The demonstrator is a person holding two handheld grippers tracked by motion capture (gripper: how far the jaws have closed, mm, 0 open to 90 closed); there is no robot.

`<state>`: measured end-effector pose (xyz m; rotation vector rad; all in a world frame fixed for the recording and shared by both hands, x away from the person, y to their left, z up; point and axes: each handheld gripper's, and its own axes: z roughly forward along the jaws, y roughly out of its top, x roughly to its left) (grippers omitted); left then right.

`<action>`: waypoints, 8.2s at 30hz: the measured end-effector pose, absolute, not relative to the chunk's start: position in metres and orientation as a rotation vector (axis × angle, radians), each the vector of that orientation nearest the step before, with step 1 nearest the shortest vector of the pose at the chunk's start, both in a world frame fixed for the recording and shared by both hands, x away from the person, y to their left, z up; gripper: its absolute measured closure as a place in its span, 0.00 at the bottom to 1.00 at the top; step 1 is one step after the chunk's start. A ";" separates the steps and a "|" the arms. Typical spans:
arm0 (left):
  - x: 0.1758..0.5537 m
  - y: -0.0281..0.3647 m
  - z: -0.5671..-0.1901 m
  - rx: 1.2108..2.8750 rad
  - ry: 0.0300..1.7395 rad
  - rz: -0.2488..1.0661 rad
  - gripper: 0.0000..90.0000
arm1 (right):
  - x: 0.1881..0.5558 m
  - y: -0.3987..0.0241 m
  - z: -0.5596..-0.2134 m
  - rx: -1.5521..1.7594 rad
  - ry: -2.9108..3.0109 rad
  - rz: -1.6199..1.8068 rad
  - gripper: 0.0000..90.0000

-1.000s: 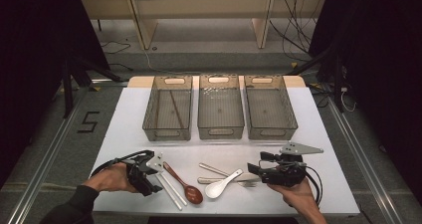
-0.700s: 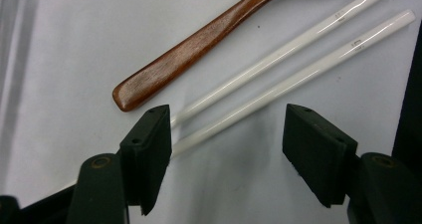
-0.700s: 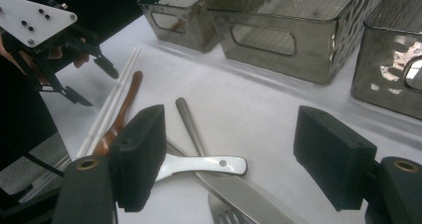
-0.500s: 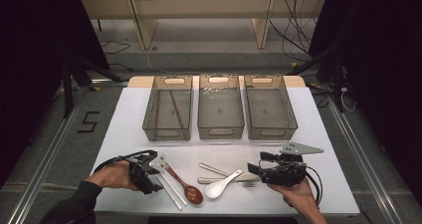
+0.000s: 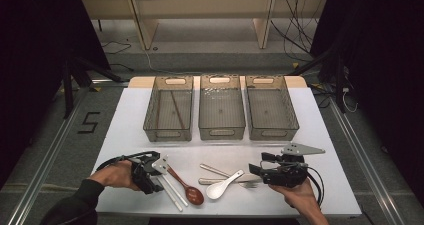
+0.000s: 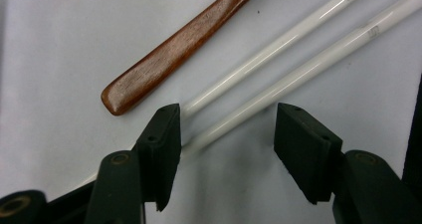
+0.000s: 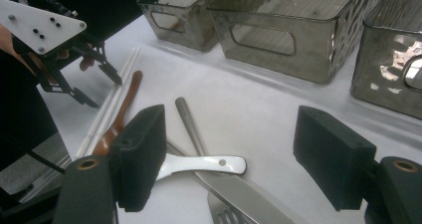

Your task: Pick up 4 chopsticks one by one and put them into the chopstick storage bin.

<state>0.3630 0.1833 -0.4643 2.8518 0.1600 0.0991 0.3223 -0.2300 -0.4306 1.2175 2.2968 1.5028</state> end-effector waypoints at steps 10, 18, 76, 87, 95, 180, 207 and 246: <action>0.359 0.182 -0.464 2.899 0.116 0.088 0.57 | 0.323 -0.230 -0.431 1.214 2.299 1.505 0.33; 0.355 0.179 -0.462 2.944 0.064 0.079 0.67 | 0.323 -0.231 -0.431 1.221 2.301 1.509 0.33; 0.338 0.193 -0.450 2.973 -0.035 0.036 0.94 | 0.325 -0.233 -0.433 1.248 2.299 1.508 0.34; 0.337 0.192 -0.429 2.910 -0.030 0.071 0.94 | 0.325 -0.233 -0.432 1.245 2.288 1.519 0.34; 0.344 0.186 -0.410 2.815 0.059 0.154 0.94 | 0.324 -0.235 -0.430 1.243 2.264 1.539 0.33; 0.533 0.185 -0.349 2.161 1.046 0.465 0.93 | 0.314 -0.235 -0.428 1.193 2.214 1.600 0.31; 0.535 0.195 -0.391 2.199 1.166 0.395 0.92 | 0.313 -0.235 -0.428 1.194 2.213 1.604 0.31; 0.417 0.178 -0.384 2.647 0.570 0.233 0.30 | 0.311 -0.236 -0.427 1.196 2.210 1.603 0.31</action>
